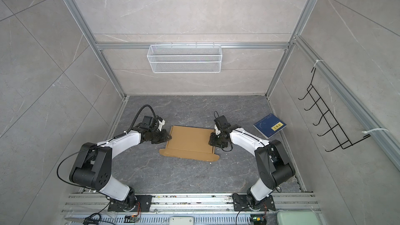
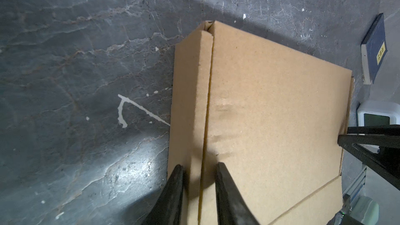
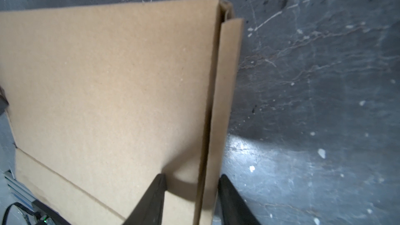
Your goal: Fold the paper box
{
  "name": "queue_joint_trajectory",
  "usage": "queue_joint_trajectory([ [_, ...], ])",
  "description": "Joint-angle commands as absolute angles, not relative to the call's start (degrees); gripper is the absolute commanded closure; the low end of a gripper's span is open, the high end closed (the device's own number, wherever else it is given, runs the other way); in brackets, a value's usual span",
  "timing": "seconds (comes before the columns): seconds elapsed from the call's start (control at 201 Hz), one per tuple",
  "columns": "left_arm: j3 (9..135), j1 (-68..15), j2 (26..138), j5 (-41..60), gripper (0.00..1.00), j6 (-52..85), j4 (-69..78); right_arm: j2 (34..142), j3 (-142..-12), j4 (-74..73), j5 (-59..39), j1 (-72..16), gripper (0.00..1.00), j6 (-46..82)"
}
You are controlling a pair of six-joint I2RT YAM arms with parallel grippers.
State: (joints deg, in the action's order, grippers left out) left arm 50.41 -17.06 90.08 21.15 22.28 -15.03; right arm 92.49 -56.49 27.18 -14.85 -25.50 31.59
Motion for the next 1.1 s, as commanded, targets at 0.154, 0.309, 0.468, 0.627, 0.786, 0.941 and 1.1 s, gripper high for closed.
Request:
queue_joint_trajectory([
  [0.154,54.3,-16.7,87.1,21.7,0.56,21.7,-18.6,90.2,-57.6,29.9,-15.2,-22.9,0.45,29.4],
  [0.309,54.5,-15.4,87.7,23.9,0.47,23.1,-14.2,89.1,-56.9,30.2,-16.1,-22.0,0.40,29.1],
  [0.468,53.6,-15.2,90.2,23.7,0.46,23.4,-11.6,89.5,-55.3,28.5,-17.6,-22.0,0.40,29.6],
  [0.627,51.4,-15.3,91.9,23.2,0.51,23.5,-10.5,91.1,-53.5,26.8,-17.2,-22.0,0.45,29.4],
  [0.786,49.8,-15.2,92.5,23.5,0.60,23.7,-9.5,93.3,-52.4,25.2,-17.1,-21.9,0.54,29.3],
  [0.941,50.0,-15.2,92.3,23.5,0.67,23.7,-10.1,94.1,-52.4,25.0,-16.7,-21.9,0.58,29.1],
  [1.1,51.6,-15.1,90.9,22.8,0.65,23.3,-12.5,94.2,-52.4,25.1,-16.5,-21.9,0.58,28.9],
])
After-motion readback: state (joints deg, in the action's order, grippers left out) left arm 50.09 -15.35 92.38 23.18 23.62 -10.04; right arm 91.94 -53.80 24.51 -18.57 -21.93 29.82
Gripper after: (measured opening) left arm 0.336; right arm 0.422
